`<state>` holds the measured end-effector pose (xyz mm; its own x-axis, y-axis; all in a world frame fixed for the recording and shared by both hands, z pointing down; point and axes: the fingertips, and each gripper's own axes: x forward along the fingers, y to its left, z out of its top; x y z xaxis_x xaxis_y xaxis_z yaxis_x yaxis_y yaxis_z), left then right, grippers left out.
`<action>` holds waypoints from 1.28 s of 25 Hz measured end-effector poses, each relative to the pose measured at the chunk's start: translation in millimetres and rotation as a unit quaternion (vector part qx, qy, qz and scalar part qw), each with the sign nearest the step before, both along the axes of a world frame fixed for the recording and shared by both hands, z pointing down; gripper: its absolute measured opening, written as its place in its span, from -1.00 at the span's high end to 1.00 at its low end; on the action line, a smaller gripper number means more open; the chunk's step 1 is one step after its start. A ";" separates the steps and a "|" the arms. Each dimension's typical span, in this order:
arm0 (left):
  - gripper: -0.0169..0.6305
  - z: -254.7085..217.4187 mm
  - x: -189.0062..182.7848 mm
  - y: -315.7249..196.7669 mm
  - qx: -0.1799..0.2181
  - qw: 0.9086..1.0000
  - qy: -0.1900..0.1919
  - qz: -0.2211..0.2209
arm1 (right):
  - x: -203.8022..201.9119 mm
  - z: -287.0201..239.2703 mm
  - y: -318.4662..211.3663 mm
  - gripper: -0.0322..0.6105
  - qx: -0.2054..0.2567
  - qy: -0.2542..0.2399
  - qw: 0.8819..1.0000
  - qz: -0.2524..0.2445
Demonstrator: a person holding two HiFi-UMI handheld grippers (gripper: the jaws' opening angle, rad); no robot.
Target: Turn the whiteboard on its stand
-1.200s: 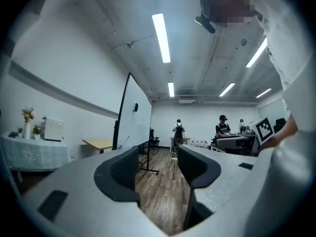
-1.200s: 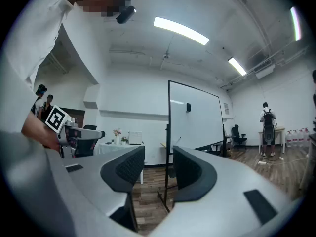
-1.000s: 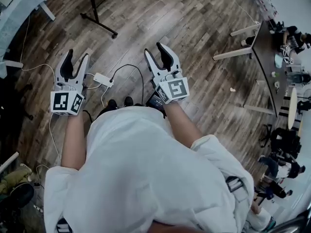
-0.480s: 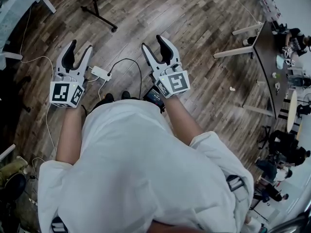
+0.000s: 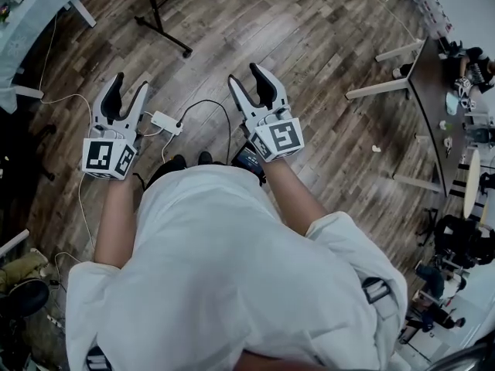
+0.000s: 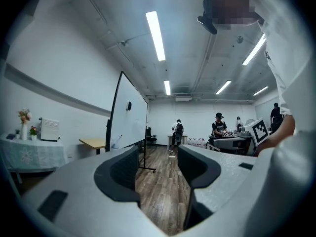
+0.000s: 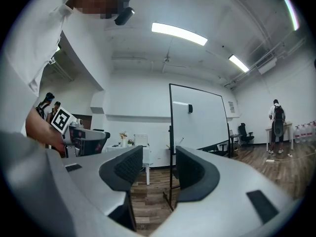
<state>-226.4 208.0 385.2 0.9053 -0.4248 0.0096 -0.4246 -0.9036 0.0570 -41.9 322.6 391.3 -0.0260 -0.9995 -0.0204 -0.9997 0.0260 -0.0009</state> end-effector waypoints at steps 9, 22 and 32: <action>0.24 2.8 -6.9 1.7 -0.006 1.000 -0.002 -0.021 | 0.1 -0.6 -0.9 0.28 0.003 -0.005 1.000 -0.015; 0.24 8.0 7.6 -1.9 -0.013 1.000 0.006 -0.026 | 22.0 7.6 -3.7 0.33 -0.001 -0.016 1.000 -0.010; 0.24 18.3 44.2 -34.5 -0.018 0.999 0.017 -0.024 | 52.5 12.0 -28.1 0.38 -0.002 -0.021 1.000 -0.007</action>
